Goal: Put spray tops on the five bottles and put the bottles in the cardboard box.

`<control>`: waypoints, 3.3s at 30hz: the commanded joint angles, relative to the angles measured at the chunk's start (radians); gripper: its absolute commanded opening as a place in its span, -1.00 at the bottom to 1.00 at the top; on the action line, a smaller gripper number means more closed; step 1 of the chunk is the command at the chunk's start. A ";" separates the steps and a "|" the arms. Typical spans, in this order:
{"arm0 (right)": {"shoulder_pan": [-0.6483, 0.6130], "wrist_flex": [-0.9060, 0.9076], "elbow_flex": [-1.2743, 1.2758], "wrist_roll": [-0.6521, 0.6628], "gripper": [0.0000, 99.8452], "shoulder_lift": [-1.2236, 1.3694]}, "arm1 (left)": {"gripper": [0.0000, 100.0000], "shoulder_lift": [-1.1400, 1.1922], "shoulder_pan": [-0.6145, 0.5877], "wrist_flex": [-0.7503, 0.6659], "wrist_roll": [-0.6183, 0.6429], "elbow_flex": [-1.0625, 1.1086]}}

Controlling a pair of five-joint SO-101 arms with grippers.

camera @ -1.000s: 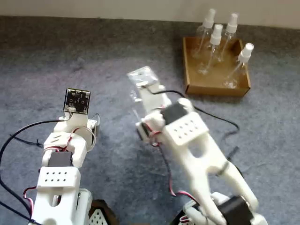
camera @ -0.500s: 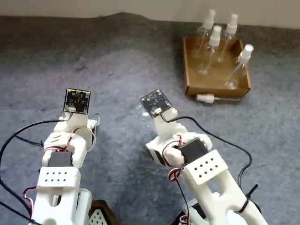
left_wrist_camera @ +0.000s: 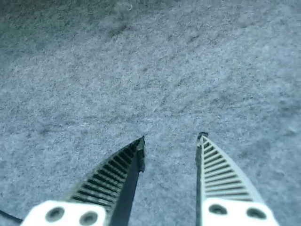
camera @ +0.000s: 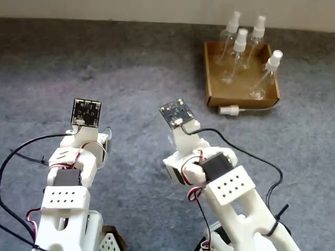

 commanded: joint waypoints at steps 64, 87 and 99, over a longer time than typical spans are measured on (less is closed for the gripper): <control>0.446 0.085 -0.205 0.029 -0.99 0.249 | -0.64 -0.002 0.117 0.137 -0.046 -0.082; 0.903 -0.263 0.082 0.310 -0.99 0.229 | -0.64 0.484 0.202 0.287 -0.160 -0.435; 0.647 -0.305 0.101 0.351 -0.99 0.229 | -0.64 0.484 0.145 0.247 -0.158 -0.357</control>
